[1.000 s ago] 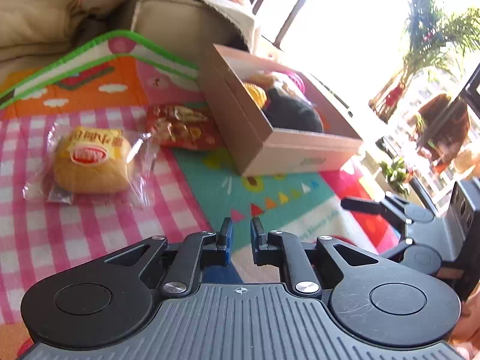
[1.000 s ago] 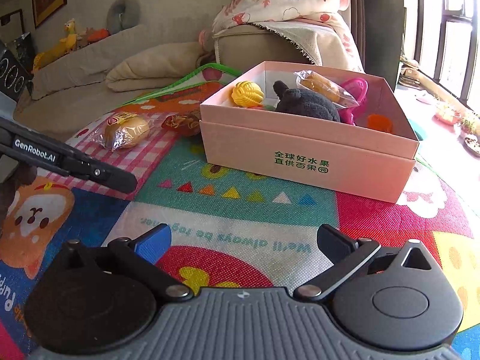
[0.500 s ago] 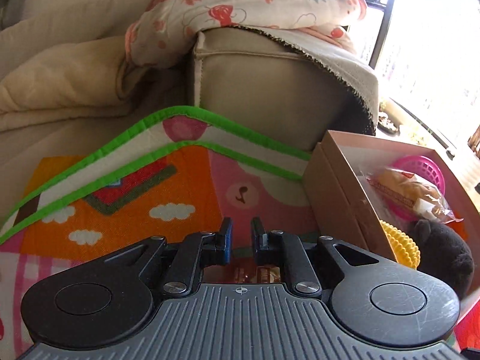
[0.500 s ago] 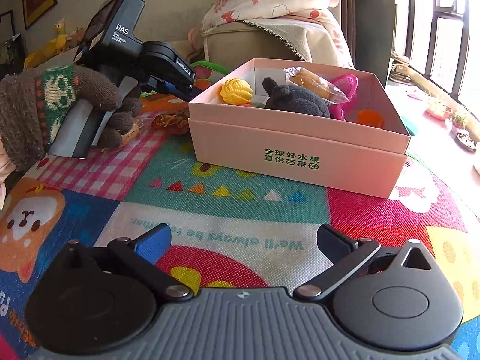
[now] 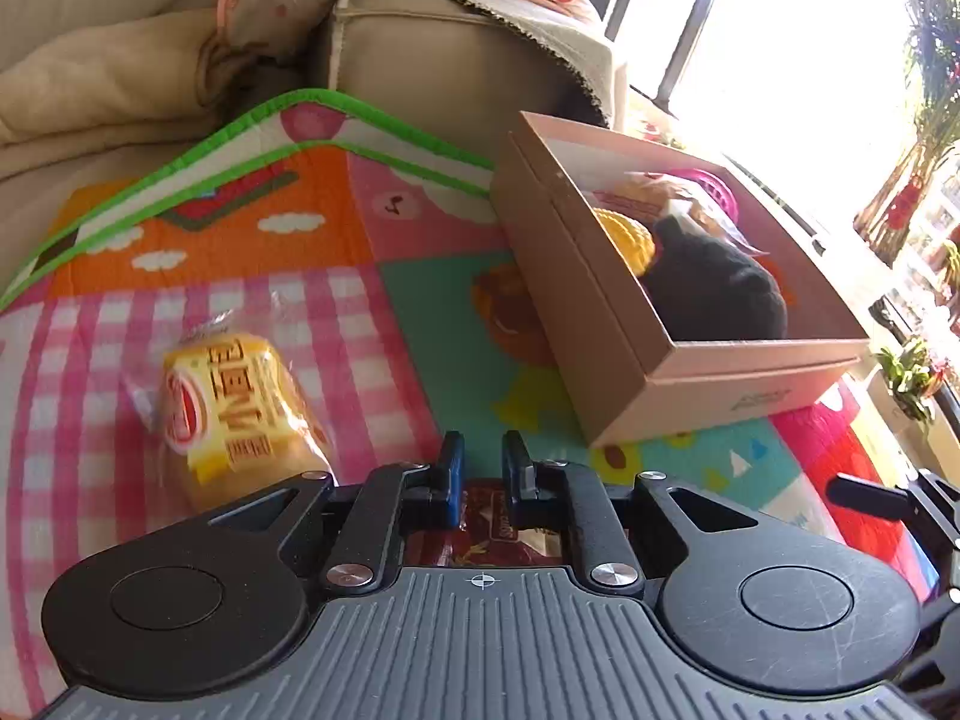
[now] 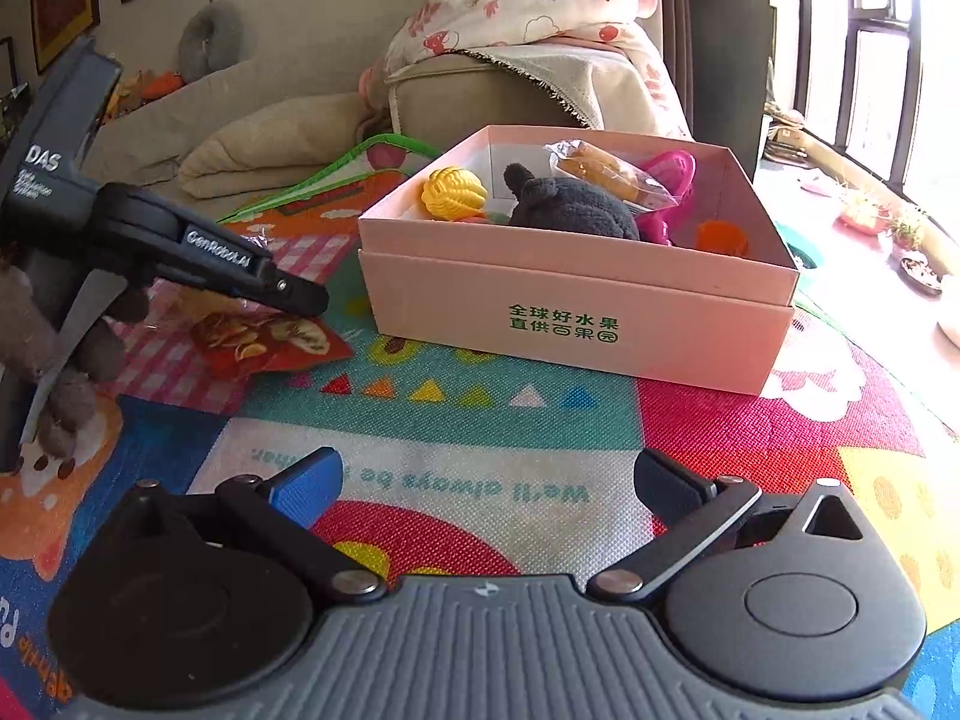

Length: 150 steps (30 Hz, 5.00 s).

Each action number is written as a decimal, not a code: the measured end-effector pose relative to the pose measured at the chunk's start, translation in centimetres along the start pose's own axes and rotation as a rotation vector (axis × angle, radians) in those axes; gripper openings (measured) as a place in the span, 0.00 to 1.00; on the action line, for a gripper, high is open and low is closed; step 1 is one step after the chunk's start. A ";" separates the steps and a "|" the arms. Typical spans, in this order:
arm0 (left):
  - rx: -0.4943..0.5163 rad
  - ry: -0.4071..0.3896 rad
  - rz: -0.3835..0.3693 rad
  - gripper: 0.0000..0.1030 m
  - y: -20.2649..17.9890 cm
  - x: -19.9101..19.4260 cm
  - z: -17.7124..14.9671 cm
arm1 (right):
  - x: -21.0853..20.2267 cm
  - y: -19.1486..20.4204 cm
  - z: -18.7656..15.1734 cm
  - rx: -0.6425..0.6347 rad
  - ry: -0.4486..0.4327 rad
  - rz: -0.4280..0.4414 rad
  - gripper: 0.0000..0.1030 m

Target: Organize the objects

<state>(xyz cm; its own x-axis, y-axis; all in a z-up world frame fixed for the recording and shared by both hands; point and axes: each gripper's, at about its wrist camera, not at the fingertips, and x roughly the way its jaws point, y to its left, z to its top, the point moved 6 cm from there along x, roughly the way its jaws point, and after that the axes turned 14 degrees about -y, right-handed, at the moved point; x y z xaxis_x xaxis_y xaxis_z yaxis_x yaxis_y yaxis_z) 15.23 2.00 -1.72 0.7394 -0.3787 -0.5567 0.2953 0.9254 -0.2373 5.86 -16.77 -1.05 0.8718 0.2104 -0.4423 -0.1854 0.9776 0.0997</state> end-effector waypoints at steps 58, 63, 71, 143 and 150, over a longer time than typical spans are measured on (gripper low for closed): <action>-0.031 -0.172 0.182 0.60 1.2 -6.1 -2.6 | -3.7 11.4 -2.0 -0.161 0.130 0.438 1.00; -0.098 -0.217 0.147 0.60 0.8 -8.5 -2.7 | -3.5 13.1 -3.7 -0.322 0.169 0.372 1.00; -0.177 -0.254 0.141 0.60 2.0 -11.0 -3.4 | -3.9 7.9 -1.0 -0.407 0.016 0.089 1.00; -0.122 -0.271 -0.068 0.59 -4.7 -2.4 2.5 | -2.0 -12.0 10.0 0.154 -0.123 -0.107 0.81; -0.063 -0.228 0.020 0.61 -5.2 1.1 3.0 | -0.7 -10.1 4.9 -0.072 -0.002 -0.172 0.54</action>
<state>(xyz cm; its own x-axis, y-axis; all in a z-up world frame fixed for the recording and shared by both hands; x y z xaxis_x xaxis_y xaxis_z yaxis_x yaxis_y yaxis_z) 16.36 -3.25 1.31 0.8643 -0.3411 -0.3696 0.2458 0.9276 -0.2813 9.37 -26.81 2.62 0.8942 0.0405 -0.4458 -0.0657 0.9970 -0.0412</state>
